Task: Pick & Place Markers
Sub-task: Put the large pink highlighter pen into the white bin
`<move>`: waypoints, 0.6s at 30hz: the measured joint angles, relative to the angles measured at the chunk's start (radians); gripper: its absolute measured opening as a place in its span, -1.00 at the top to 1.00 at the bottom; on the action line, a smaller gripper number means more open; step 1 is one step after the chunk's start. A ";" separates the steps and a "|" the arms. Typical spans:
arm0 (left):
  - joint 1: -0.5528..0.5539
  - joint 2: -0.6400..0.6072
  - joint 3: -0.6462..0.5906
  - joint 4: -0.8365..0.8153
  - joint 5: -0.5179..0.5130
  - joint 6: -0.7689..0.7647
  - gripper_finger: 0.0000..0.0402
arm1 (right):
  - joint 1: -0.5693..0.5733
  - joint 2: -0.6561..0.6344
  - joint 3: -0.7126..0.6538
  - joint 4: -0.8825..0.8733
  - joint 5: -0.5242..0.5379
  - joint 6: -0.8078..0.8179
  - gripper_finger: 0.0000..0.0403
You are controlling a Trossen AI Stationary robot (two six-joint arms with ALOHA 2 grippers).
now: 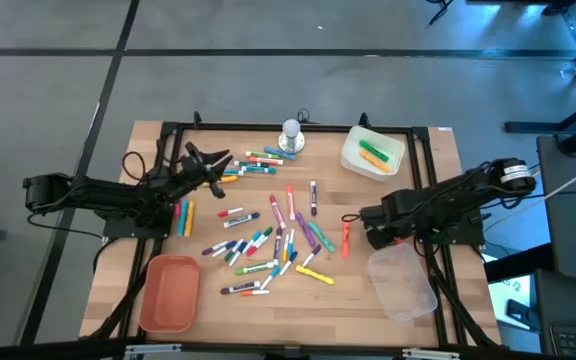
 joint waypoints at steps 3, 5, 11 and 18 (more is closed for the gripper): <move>0.000 0.000 0.000 0.005 0.000 0.010 0.57 | 0.001 0.001 0.033 0.001 0.025 -0.033 0.55; 0.000 0.000 0.000 0.009 0.000 0.012 0.57 | 0.001 0.003 0.053 -0.013 0.032 -0.041 0.69; 0.000 0.000 0.000 0.008 -0.010 0.026 0.57 | 0.007 0.002 0.155 -0.066 0.152 -0.093 0.69; 0.000 0.000 0.000 0.008 -0.028 0.026 0.57 | 0.011 -0.001 0.407 -0.236 0.381 -0.248 0.69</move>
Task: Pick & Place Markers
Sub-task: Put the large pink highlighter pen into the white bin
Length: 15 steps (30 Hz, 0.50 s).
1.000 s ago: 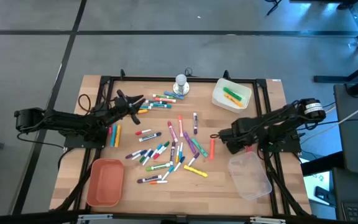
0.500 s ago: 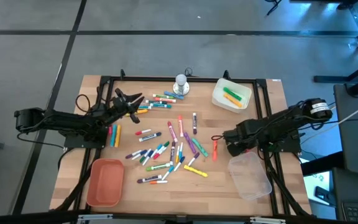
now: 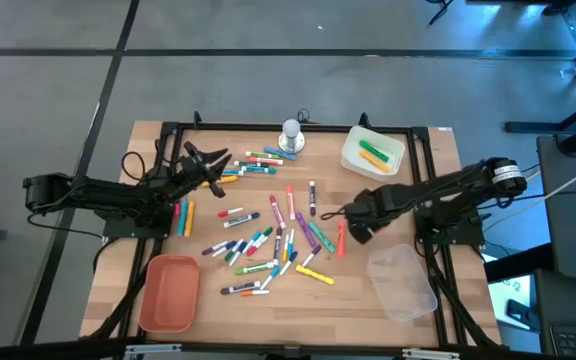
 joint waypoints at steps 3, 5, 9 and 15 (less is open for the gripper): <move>0.000 0.000 0.000 0.000 -0.031 0.000 0.57 | -0.016 -0.001 0.107 -0.073 0.169 -0.084 0.69; 0.000 0.000 0.000 0.000 -0.039 0.000 0.57 | -0.046 -0.001 0.165 -0.114 0.260 -0.135 0.69; 0.000 0.000 0.000 0.000 -0.040 0.007 0.57 | -0.155 -0.002 0.206 -0.095 0.399 -0.282 0.69; 0.000 0.000 0.000 -0.001 -0.073 0.052 0.57 | -0.339 -0.001 0.183 0.000 0.403 -0.474 0.54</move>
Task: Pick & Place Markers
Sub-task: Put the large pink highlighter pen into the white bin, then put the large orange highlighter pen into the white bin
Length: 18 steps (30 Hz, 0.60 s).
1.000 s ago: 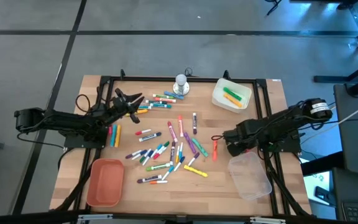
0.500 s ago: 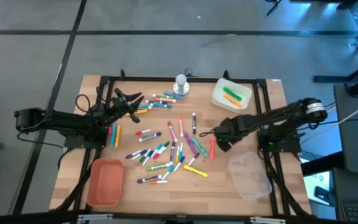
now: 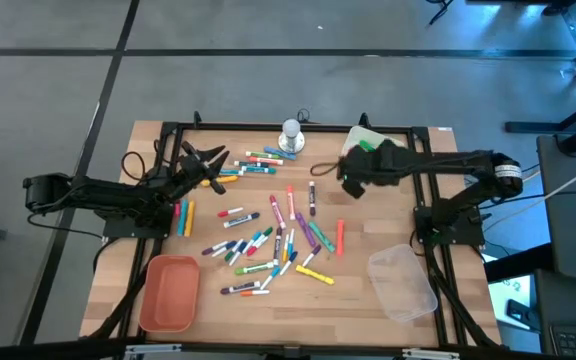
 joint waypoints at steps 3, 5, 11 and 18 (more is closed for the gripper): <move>0.000 0.000 0.000 0.000 -0.023 -0.001 0.57 | -0.063 0.000 0.000 0.000 0.035 -0.052 0.50; 0.000 0.000 0.000 0.000 -0.038 -0.016 0.57 | -0.095 0.000 0.000 0.000 0.039 -0.074 0.51; 0.000 0.000 0.000 -0.001 -0.042 -0.025 0.57 | -0.134 0.000 0.000 -0.001 0.023 -0.070 0.52; 0.000 0.000 0.000 -0.008 -0.001 -0.047 0.57 | -0.059 0.000 0.000 0.048 -0.246 0.122 0.46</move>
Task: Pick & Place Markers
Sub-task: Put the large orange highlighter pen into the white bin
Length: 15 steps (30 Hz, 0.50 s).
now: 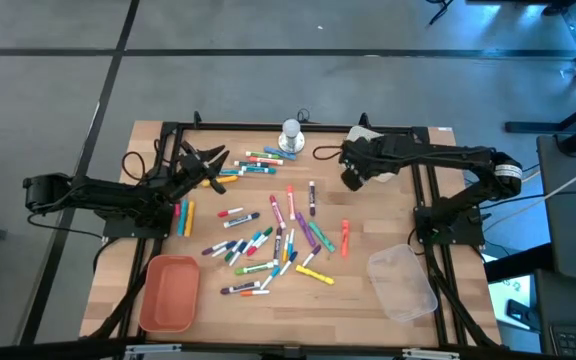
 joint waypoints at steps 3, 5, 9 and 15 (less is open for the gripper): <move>0.000 0.000 0.000 -0.014 0.001 -0.013 0.57 | 0.085 0.000 -0.013 0.034 -0.098 0.119 0.46; 0.000 0.000 0.000 -0.028 0.002 -0.013 0.57 | 0.151 0.000 -0.036 0.067 -0.111 0.201 0.46; 0.000 0.000 0.000 -0.054 0.002 -0.017 0.57 | 0.266 0.000 -0.123 0.206 -0.143 0.367 0.45; 0.000 0.000 0.000 -0.054 0.030 -0.018 0.57 | 0.337 0.000 -0.262 0.501 -0.262 0.492 0.45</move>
